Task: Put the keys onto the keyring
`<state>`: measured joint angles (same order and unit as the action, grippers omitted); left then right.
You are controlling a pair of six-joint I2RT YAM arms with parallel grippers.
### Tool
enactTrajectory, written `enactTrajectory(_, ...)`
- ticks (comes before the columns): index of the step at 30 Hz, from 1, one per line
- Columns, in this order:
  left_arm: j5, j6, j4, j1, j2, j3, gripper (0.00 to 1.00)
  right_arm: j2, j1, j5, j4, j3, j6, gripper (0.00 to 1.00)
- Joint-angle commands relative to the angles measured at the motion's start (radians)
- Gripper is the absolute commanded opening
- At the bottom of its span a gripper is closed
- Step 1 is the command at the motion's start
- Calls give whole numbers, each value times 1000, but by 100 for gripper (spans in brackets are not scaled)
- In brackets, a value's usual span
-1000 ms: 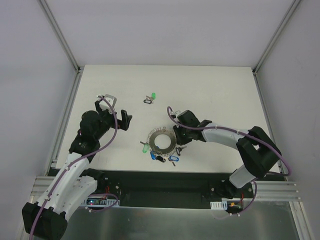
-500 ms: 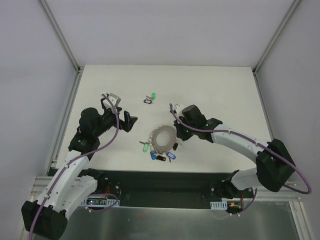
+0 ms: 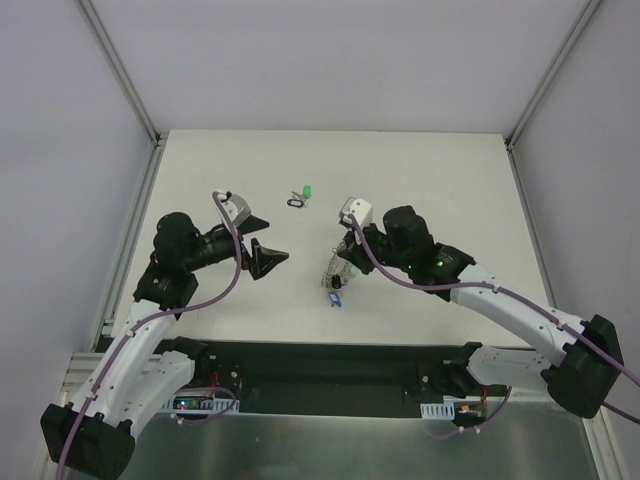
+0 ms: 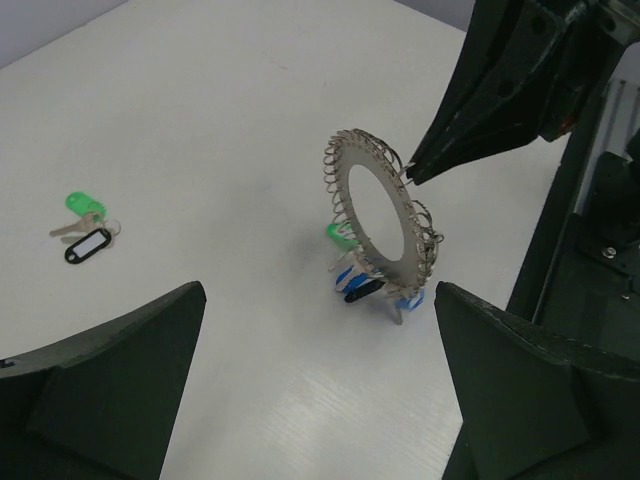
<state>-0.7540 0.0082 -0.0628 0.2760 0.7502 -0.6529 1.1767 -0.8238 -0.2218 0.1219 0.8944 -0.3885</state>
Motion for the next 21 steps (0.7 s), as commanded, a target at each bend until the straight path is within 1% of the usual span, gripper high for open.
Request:
enactTrajectory(1,-186,-63,-107,9,24,-30,99,-84,-6,-123,-205,9,-30,1)
enactTrajectory(3,-215,-108,-173,9,60,-30,99,-95,-6,-175,-220,12,-23,1)
enactTrajectory(4,-223,-157,-195,9,72,-33,99,-98,-8,-191,-246,6,-20,1)
enactTrajectory(6,-251,-192,-241,14,107,-37,99,-101,-8,-237,-260,5,-16,1)
enactTrajectory(8,-263,-224,-249,25,124,-54,99,-98,-6,-263,-263,8,-13,1)
enactTrajectory(11,-281,-218,-265,54,130,-60,99,-98,-8,-312,-266,11,-4,1)
enactTrajectory(14,-283,-174,-278,87,118,-50,99,-103,-8,-356,-271,12,-3,1)
enactTrajectory(16,-300,-140,-279,114,118,-45,93,-104,-8,-379,-269,12,-3,1)
enactTrajectory(17,-306,-131,-279,121,120,-44,86,-104,-6,-387,-269,11,-6,1)
enactTrajectory(19,-323,-114,-278,137,129,-47,80,-101,-6,-404,-269,9,-7,1)
enactTrajectory(20,-329,-108,-278,141,130,-48,71,-100,-8,-410,-268,9,-7,1)
enactTrajectory(21,-335,-97,-279,146,142,-51,66,-100,-8,-422,-263,9,-12,1)
